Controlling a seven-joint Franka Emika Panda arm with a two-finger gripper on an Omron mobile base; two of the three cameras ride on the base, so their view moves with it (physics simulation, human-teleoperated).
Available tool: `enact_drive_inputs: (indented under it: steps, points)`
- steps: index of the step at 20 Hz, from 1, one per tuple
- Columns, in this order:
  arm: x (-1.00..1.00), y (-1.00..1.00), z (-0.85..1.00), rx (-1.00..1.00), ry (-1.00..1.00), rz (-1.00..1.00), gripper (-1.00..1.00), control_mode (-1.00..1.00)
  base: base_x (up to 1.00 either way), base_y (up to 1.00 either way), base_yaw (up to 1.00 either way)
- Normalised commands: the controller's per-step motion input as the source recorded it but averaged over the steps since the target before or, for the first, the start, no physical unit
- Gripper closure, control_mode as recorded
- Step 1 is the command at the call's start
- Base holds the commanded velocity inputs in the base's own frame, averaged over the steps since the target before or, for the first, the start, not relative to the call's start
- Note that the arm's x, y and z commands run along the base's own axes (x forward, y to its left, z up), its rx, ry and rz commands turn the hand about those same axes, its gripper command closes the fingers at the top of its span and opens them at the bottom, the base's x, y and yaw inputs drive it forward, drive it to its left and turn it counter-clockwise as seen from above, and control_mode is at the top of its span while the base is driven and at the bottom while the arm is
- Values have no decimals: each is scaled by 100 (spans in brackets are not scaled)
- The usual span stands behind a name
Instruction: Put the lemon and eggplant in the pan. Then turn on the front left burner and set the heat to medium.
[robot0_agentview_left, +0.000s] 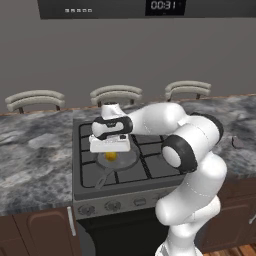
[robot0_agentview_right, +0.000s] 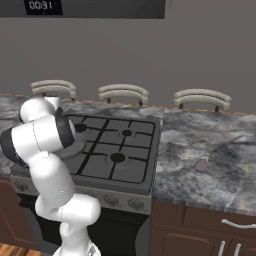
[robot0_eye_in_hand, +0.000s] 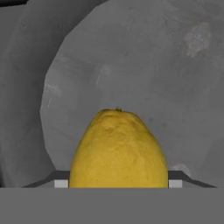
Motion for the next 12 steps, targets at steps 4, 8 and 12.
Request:
enact_drive_inputs:
  steps: [4,8,12]
  points:
    - [9,1,-29,0,7,0,100,-100,0,0,0]
    - [0,0,-21,0,3,0,100,-100,0,0,0]
    - [-4,1,-9,0,0,0,-100,-100,0,0,0]
